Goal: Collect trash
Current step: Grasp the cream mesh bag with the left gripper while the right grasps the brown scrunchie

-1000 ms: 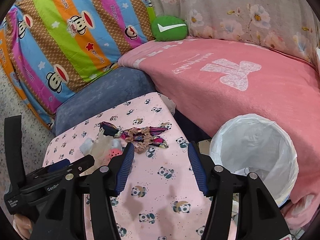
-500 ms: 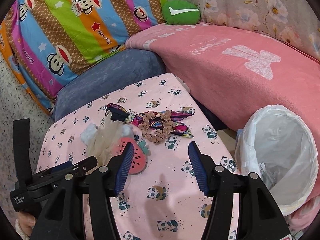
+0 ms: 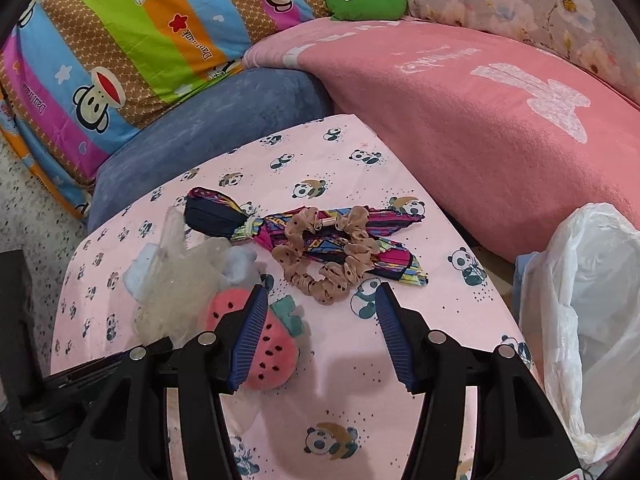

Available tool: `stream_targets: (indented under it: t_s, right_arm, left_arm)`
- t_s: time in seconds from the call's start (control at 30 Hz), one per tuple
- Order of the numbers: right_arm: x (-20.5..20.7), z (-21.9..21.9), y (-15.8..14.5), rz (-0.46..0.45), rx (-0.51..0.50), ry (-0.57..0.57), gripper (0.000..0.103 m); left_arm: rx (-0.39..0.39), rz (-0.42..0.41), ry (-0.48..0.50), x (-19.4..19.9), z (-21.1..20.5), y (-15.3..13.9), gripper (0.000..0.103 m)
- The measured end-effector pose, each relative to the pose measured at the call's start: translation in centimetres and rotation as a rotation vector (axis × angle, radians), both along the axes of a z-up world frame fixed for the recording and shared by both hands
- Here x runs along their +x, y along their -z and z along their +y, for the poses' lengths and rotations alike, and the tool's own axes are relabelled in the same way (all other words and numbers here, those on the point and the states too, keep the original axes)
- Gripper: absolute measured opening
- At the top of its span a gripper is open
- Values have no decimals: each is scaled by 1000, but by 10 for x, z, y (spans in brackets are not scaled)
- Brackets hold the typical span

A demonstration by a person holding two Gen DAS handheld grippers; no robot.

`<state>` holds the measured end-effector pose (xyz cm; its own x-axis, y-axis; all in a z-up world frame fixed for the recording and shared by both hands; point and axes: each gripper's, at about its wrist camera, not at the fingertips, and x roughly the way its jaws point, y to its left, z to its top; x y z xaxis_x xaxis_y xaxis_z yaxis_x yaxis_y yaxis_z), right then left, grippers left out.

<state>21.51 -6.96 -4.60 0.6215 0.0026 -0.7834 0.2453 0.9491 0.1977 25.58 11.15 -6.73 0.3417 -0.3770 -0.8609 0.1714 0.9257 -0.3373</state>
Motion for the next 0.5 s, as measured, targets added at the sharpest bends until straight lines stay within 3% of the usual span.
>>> stream_targets:
  t_s: [0.37, 0.5]
  right_arm:
    - [35, -20, 46, 87, 54, 51, 23]
    - [32, -20, 45, 79, 54, 35, 11]
  left_arm:
    - [6, -47, 0, -4, 1, -22, 8]
    - [8, -65, -3, -4, -2, -31, 8]
